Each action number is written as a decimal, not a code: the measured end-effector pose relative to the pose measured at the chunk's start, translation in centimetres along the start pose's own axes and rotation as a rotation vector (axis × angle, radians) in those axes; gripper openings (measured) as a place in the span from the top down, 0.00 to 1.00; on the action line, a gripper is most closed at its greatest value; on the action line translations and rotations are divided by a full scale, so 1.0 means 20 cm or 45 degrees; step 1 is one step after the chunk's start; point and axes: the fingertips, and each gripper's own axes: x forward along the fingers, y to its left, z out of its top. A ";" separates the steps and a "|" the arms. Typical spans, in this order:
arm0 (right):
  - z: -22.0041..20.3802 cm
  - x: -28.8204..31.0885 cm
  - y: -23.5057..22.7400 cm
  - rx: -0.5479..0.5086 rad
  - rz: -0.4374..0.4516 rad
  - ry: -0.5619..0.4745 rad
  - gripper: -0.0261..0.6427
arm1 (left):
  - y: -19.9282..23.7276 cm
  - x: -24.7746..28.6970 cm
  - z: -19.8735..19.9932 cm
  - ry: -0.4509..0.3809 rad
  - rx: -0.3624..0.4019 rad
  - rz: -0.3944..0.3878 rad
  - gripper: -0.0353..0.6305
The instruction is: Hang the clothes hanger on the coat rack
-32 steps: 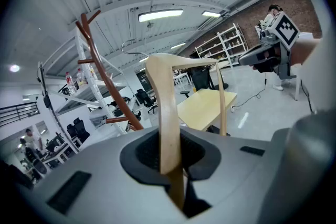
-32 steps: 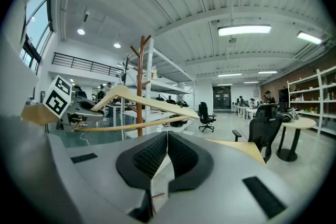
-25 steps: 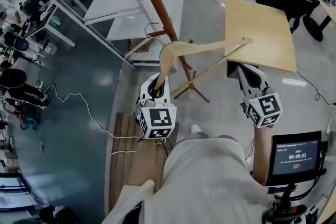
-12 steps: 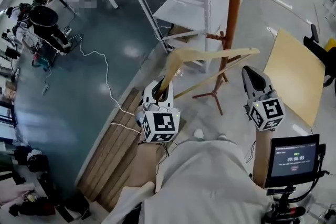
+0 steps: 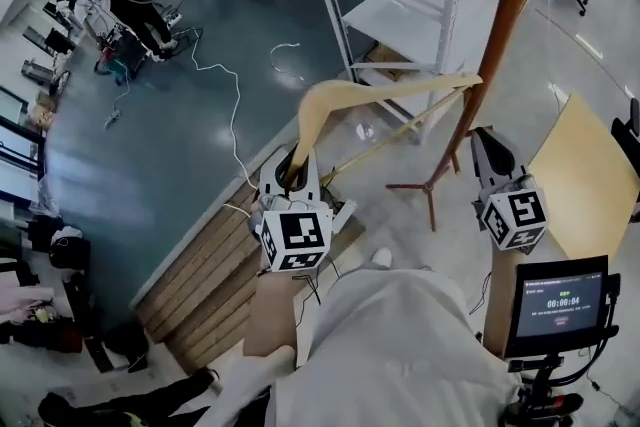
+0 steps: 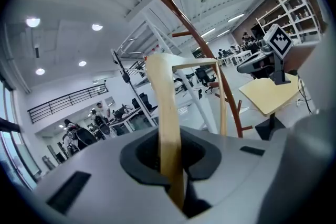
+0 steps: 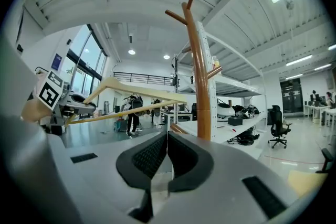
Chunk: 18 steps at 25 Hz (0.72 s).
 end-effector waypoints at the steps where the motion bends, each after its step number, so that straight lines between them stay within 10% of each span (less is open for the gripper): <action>1: 0.01 0.01 0.03 0.000 0.016 -0.002 0.94 | 0.04 -0.03 -0.01 0.011 -0.002 0.023 0.89; 18: 0.02 0.42 -0.02 -0.025 0.204 -0.022 0.94 | 0.17 0.20 -0.03 0.144 0.026 0.228 0.89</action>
